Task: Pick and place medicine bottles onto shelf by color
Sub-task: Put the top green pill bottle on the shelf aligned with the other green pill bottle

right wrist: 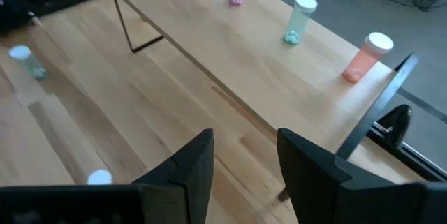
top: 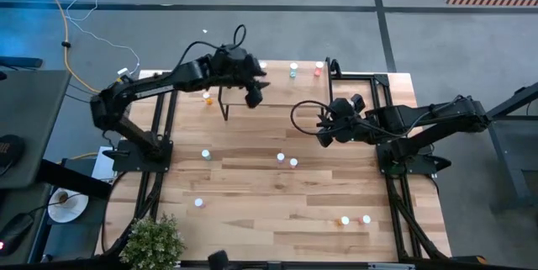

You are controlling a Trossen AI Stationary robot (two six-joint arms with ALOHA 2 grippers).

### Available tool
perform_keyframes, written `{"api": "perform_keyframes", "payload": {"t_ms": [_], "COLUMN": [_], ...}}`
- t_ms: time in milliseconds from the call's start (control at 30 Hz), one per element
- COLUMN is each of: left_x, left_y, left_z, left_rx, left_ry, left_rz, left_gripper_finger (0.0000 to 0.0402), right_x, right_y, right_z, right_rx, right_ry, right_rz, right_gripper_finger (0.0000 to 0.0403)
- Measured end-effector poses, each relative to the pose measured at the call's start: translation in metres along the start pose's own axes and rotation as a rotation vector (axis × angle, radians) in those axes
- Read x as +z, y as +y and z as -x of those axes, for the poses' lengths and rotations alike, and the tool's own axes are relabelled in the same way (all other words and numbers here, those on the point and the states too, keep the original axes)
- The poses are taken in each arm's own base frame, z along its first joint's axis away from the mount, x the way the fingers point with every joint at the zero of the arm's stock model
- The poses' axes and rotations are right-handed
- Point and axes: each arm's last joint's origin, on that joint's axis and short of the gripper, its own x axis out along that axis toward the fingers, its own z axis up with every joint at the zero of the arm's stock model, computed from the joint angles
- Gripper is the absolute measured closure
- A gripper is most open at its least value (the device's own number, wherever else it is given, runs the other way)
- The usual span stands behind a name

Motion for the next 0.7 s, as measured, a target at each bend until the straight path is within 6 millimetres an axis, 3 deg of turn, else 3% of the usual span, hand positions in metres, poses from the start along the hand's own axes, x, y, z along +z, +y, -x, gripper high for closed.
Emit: {"api": "perform_keyframes", "payload": {"t_ms": [100, 467, 700], "left_x": [-0.002, -0.04, -0.063], "left_y": [-0.015, -0.069, -0.096], "left_z": [0.018, 0.075, 0.097], "left_rx": [-0.044, -0.205, -0.223], "left_ry": [-0.004, -0.07, -0.079], "left_rz": [-0.004, 0.003, -0.024], "left_gripper_finger": [0.0236, 0.0236, 0.0236], "right_x": [-0.002, -0.018, -0.029], "right_y": [-0.001, -0.001, -0.001], "right_z": [0.0, 0.01, 0.019], "right_rx": [-0.009, -0.022, -0.042], "right_ry": [0.015, 0.106, 0.152], "right_rz": [0.01, -0.012, -0.058], "right_gripper_finger": [0.0253, 0.0253, 0.0253]}}
